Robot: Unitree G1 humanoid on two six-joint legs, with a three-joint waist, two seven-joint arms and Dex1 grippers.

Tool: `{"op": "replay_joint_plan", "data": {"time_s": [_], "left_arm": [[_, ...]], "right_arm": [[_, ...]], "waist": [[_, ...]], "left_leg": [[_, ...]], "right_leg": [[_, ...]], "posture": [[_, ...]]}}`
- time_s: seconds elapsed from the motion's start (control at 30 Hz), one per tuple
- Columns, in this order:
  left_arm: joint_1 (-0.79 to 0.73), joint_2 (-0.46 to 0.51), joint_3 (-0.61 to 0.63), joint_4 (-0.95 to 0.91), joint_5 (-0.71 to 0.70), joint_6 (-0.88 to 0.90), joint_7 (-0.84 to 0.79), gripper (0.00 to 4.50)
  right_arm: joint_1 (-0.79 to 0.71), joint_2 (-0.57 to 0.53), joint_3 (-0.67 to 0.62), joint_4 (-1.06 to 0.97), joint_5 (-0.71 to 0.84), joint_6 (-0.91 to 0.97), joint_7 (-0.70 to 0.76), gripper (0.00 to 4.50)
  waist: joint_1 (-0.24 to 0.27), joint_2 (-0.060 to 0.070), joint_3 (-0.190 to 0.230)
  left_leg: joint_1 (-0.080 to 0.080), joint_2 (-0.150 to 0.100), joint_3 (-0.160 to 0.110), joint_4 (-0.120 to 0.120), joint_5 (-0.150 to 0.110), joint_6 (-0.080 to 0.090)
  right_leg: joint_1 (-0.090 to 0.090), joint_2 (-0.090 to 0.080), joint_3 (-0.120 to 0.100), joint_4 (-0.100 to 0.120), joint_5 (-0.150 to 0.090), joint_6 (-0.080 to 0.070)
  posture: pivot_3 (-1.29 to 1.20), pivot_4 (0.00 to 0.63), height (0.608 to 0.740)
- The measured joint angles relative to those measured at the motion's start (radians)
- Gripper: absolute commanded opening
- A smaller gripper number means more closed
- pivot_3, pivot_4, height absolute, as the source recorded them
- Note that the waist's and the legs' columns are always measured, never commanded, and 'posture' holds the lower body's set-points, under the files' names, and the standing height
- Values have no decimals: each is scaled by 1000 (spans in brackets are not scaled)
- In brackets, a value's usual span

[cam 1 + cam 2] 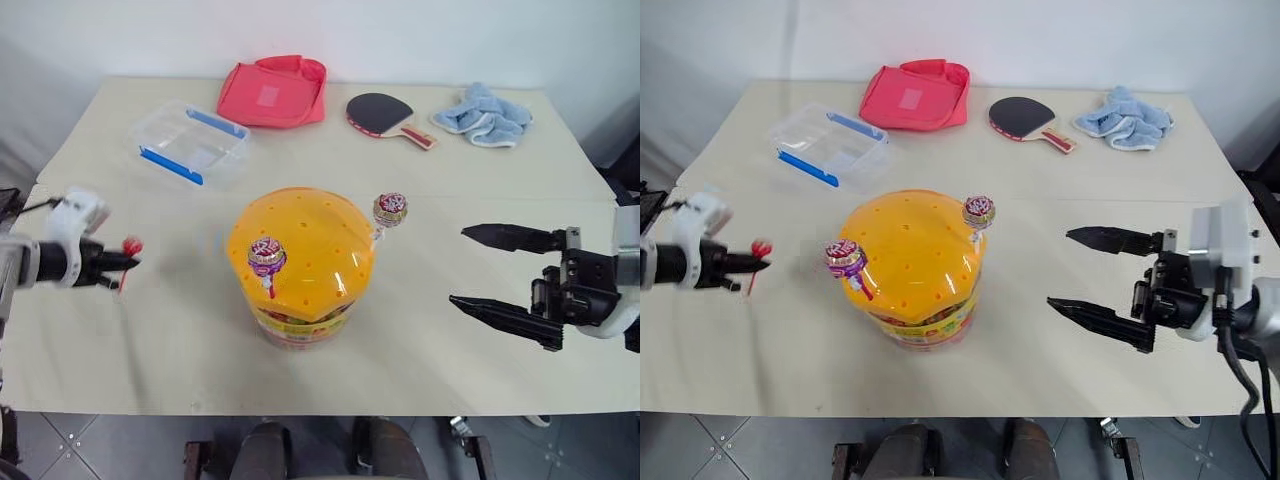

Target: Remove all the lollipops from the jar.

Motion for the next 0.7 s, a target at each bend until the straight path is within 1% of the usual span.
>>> {"op": "replay_joint_plan", "data": {"time_s": [0.07,0.17,0.27,0.37,0.43,0.6,0.67,0.7], "left_arm": [[18,0,7,-21,0,5,4,21],[11,-1,22,-38,-16,63,15,21],[-52,-19,72,-16,-61,125,14,21],[-89,-9,79,0,-55,104,21,753],[-89,3,54,2,-42,91,17,1330],[-97,59,-34,3,1,63,-5,2917],[-96,84,-56,2,19,58,-16,3621],[-96,94,-68,-2,22,56,-20,3860]], "right_arm": [[-22,0,14,11,-7,0,8,4500],[-49,0,31,29,-22,0,20,4500],[-60,1,48,36,-29,0,26,4500],[-75,6,54,37,-38,0,29,4500],[-82,8,62,44,-43,0,32,4500],[-105,15,88,65,-60,0,39,4500],[-113,16,88,67,-65,-1,42,4500],[-115,20,90,68,-68,-1,42,4500]], "waist": [[2,0,0],[-1,0,0],[-3,0,0],[-6,0,0],[-9,0,0],[-8,0,0],[-7,0,0],[-6,0,0]], "left_leg": [[-1,0,-1,0,0,0],[-1,0,0,0,0,0],[-1,0,0,0,0,0],[-1,0,1,0,0,0],[-1,0,2,0,0,0],[-3,0,4,0,0,0],[-7,-1,7,1,0,0],[-9,-1,7,2,0,0]], "right_leg": [[0,0,-1,0,0,0],[-1,0,0,0,0,0],[-1,0,-1,1,0,0],[-1,0,0,0,0,0],[-2,0,0,1,0,0],[-6,0,2,3,0,0],[-13,0,6,6,0,0],[-15,0,6,7,0,0]], "posture": [[0,150,740],[0,150,740],[0,150,740],[0,150,740],[0,150,740],[0,150,740],[0,150,740],[0,150,740]]}}
